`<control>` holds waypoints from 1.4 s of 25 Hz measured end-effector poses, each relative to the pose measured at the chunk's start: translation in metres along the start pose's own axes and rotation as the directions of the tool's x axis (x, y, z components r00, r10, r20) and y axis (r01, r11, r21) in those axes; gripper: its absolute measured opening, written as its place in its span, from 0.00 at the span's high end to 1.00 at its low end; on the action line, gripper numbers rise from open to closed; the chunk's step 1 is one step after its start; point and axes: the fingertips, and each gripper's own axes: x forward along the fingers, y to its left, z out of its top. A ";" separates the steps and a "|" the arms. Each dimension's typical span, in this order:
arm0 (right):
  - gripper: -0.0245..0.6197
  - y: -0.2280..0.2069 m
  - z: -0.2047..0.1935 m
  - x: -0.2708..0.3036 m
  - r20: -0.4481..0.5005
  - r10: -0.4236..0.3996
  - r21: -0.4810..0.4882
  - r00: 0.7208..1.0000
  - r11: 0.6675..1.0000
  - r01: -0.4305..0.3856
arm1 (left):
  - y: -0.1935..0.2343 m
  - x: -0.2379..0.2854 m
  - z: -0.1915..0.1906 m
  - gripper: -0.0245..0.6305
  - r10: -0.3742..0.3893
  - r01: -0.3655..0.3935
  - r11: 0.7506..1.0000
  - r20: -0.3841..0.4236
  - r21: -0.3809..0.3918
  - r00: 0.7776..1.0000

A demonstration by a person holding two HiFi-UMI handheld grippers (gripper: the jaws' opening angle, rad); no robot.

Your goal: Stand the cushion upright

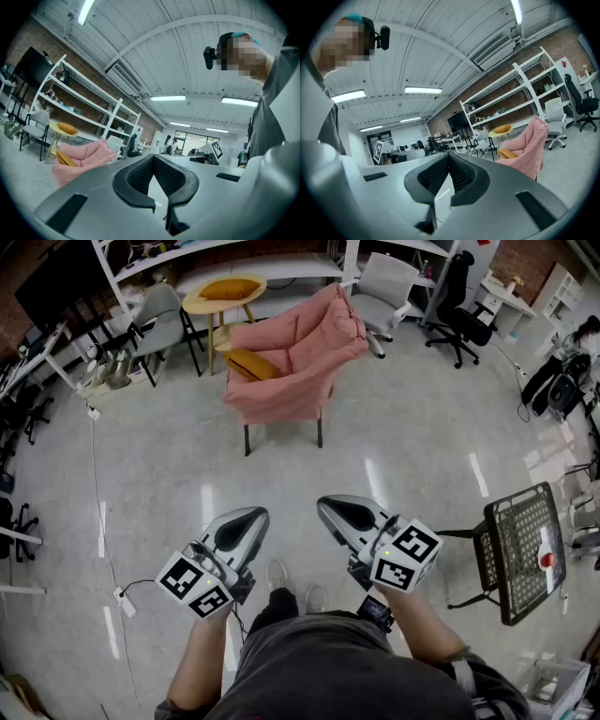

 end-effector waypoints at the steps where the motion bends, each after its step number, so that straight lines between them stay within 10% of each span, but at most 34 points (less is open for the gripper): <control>1: 0.94 -0.001 -0.002 0.000 -0.002 -0.002 0.003 1.000 1.000 0.002 | 0.001 -0.001 -0.002 0.95 0.000 0.000 1.000 -0.001 -0.002 1.000; 14: 0.94 -0.006 -0.008 0.008 -0.017 0.016 0.022 1.000 1.000 -0.016 | 0.011 0.002 -0.007 0.95 0.004 -0.004 1.000 -0.004 -0.024 1.000; 35: 0.94 -0.041 0.007 0.179 -0.051 -0.056 0.033 0.997 0.998 0.058 | 0.196 -0.019 0.040 0.95 -0.028 0.028 0.998 0.013 -0.062 1.000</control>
